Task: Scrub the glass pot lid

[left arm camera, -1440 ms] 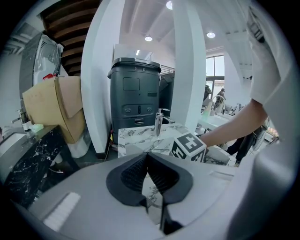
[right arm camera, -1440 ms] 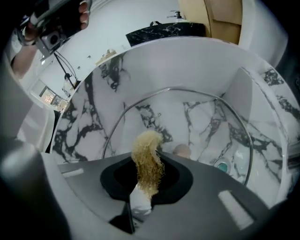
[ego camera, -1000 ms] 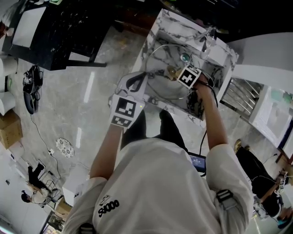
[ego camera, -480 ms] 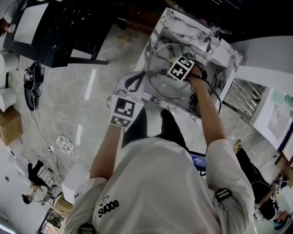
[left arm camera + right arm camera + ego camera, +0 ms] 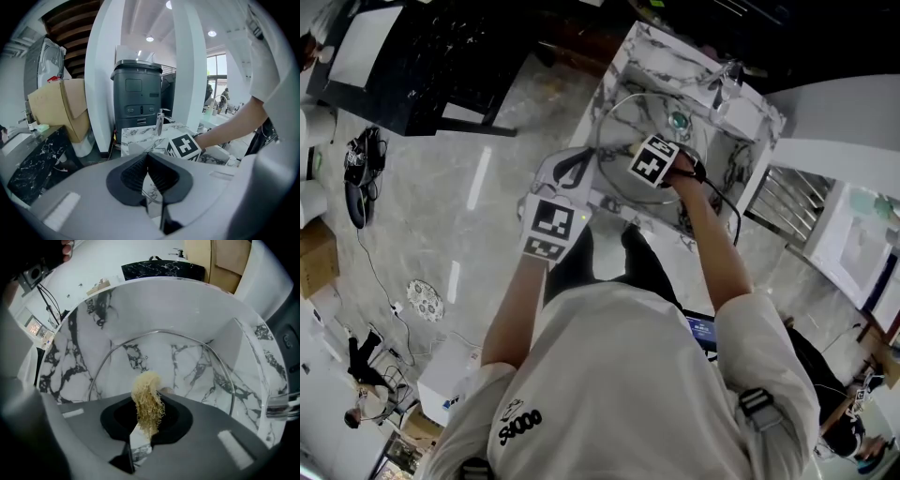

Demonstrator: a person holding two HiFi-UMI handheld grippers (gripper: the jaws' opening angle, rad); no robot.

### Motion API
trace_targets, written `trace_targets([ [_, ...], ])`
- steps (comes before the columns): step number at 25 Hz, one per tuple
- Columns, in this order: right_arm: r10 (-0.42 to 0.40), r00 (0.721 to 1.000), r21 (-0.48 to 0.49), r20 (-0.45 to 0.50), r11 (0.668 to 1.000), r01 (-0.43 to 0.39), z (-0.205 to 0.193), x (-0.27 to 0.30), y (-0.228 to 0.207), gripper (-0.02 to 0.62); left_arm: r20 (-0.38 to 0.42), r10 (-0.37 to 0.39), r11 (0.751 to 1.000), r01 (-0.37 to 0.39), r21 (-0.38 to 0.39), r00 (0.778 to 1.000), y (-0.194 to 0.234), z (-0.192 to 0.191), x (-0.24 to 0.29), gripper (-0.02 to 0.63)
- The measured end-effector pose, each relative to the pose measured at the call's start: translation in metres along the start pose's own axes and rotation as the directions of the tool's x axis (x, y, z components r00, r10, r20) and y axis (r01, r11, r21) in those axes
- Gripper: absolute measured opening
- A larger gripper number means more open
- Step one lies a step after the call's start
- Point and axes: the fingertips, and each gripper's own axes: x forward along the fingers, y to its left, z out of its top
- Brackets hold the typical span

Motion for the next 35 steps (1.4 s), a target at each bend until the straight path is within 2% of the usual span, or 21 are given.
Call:
trace_targets([
  [4,0.026,0.999,0.032,0.034,0.999,-0.027,-0.005,-0.008,0.016,0.049,0.017,0.002,1.0,-0.002,0.008,1.0,-0.008,0.006,-0.003,0.009],
  [8,0.006,0.992,0.108,0.128,0.994,-0.02,-0.007,-0.031,0.022,0.049,0.043,0.009,1.0,-0.01,0.011,0.999,-0.015,0.013,-0.007,0.009],
  [12,-0.055,0.97,0.186,0.237,0.983,0.011,-0.011,-0.068,0.017,0.049,0.082,0.021,1.0,-0.023,0.017,0.996,-0.021,0.024,-0.009,0.009],
  [14,-0.093,0.947,0.217,0.309,0.976,0.025,-0.01,-0.094,0.013,0.049,0.103,0.028,0.999,-0.031,0.026,0.994,-0.025,0.031,-0.011,0.009],
  [20,-0.251,0.826,0.32,0.505,0.943,0.091,-0.009,-0.181,-0.005,0.049,0.173,0.045,0.997,-0.055,0.052,0.984,-0.036,0.062,-0.017,0.009],
  [23,-0.323,0.755,0.366,0.57,0.923,0.119,-0.013,-0.226,-0.008,0.049,0.213,0.042,0.995,-0.06,0.076,0.976,-0.045,0.082,-0.023,0.009],
  [28,-0.4,0.639,0.402,0.657,0.903,0.151,-0.022,-0.3,-0.004,0.048,0.283,0.041,0.99,-0.077,0.117,0.958,-0.057,0.123,-0.033,0.009],
  [31,-0.446,0.557,0.428,0.701,0.887,0.172,-0.028,-0.344,0.002,0.048,0.323,0.034,0.989,-0.079,0.127,0.946,-0.066,0.146,-0.043,0.009],
  [35,-0.538,0.415,0.495,0.734,0.842,0.216,-0.041,-0.402,0.006,0.046,0.381,0.018,0.984,-0.083,0.156,0.924,-0.078,0.176,-0.054,0.009],
])
